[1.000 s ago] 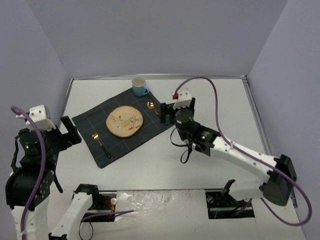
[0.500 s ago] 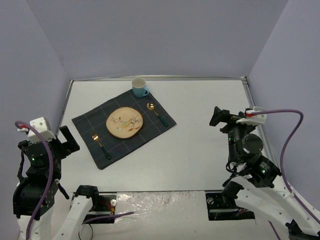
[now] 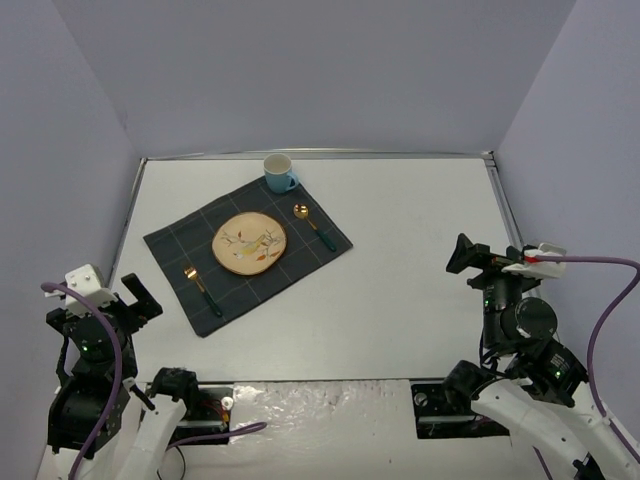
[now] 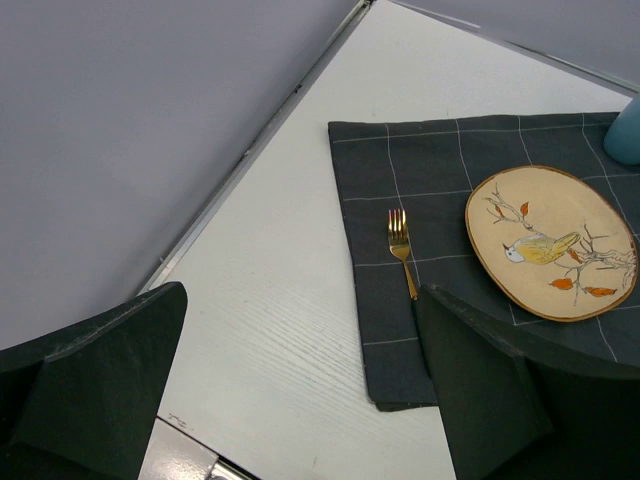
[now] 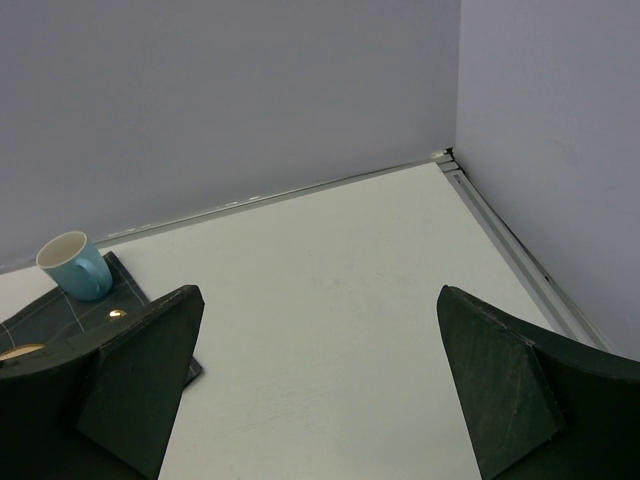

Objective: Set the dinner table for one person

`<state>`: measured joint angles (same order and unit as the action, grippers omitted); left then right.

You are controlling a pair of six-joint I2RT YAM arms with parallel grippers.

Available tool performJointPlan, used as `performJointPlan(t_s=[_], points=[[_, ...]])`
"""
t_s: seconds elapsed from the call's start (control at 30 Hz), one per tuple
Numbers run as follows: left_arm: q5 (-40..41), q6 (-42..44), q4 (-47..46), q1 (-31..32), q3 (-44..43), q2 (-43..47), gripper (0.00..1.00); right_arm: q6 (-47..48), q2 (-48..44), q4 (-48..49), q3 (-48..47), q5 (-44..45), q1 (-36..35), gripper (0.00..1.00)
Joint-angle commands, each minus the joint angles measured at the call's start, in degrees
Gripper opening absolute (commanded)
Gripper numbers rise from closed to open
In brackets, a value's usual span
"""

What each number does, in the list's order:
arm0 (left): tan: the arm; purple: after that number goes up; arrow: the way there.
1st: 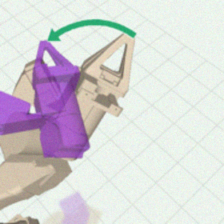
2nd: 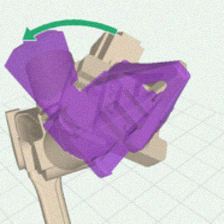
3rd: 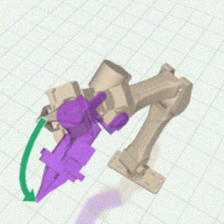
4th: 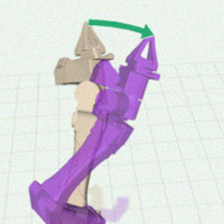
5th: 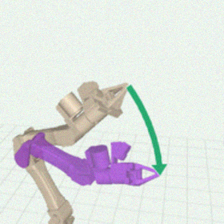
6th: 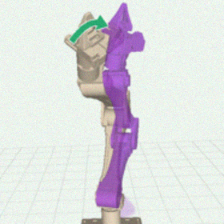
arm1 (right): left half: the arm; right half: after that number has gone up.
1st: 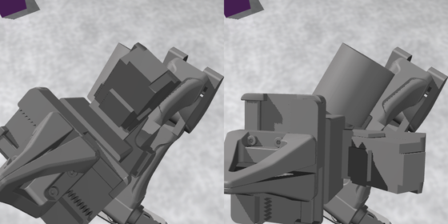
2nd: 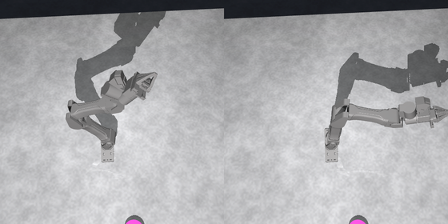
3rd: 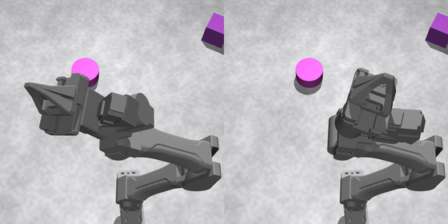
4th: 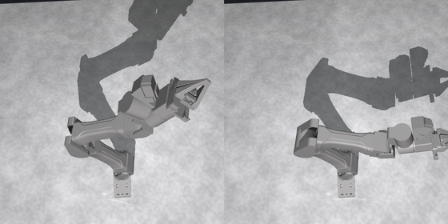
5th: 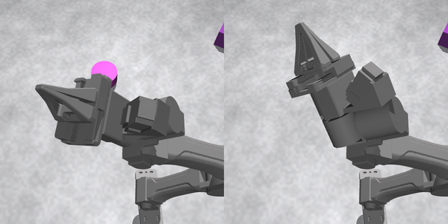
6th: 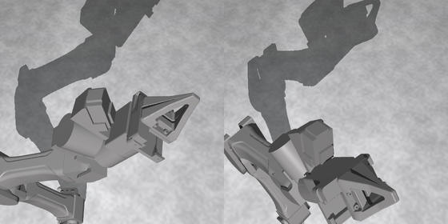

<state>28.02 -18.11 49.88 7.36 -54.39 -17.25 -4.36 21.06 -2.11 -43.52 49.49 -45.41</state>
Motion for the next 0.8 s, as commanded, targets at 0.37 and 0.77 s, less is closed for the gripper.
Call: performJointPlan(t_s=[0.37, 0.77], points=[[3.03, -0.36, -7.94, 1.59, 4.37, 0.86, 0.97, -0.66, 1.79, 2.64, -0.43, 4.39, -0.12, 1.00], [2.74, -0.17, -8.39, 1.86, 4.73, 0.90, 0.97, -0.03, 4.25, 2.64, -0.61, 2.72, -0.12, 1.00]])
